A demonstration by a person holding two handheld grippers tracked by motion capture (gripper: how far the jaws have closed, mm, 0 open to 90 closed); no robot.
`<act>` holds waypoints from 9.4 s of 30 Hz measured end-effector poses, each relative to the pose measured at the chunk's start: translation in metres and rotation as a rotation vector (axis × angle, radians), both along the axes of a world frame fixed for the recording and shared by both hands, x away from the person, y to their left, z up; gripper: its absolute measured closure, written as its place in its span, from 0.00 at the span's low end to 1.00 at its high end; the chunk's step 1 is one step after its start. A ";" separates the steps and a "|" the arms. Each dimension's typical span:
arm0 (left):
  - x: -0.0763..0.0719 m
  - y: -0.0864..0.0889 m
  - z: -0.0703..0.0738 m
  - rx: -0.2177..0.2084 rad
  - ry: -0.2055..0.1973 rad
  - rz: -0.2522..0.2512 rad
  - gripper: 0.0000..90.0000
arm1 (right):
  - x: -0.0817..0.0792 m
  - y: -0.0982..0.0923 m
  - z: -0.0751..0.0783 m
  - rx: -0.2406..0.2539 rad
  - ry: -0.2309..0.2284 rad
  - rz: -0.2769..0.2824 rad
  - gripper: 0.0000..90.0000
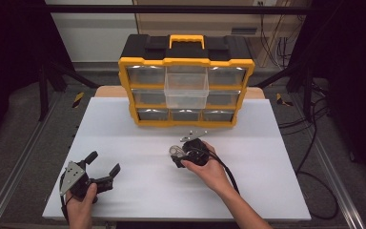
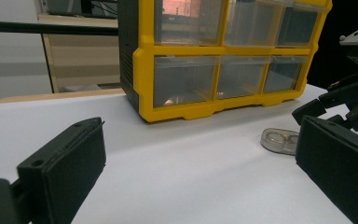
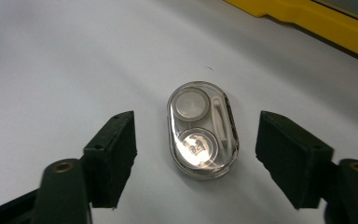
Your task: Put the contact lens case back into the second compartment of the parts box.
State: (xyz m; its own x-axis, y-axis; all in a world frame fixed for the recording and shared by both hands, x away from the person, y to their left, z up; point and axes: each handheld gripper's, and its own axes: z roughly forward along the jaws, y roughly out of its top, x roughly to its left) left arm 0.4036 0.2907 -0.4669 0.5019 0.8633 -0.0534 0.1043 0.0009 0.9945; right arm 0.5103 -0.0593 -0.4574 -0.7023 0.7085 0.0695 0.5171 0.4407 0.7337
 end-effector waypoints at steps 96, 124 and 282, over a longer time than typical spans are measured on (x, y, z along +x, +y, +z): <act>0.005 -0.008 -0.002 0.040 0.009 -0.035 0.02 | -0.029 -0.133 0.085 -0.006 -0.173 -0.126 0.54; 0.002 -0.002 -0.002 0.015 0.009 -0.016 0.02 | -0.021 -0.155 0.136 -0.002 -0.238 -0.162 0.54; 0.004 0.001 -0.002 0.009 0.007 -0.011 0.02 | 0.033 -0.046 0.246 0.129 -0.412 -0.111 0.05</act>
State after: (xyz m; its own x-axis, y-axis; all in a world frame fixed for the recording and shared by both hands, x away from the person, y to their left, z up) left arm 0.4074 0.2918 -0.4688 0.5112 0.8580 -0.0495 0.1115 -0.0091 0.9937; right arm 0.5430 -0.1055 -0.2115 -0.6101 0.7850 -0.1072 0.2090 0.2900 0.9339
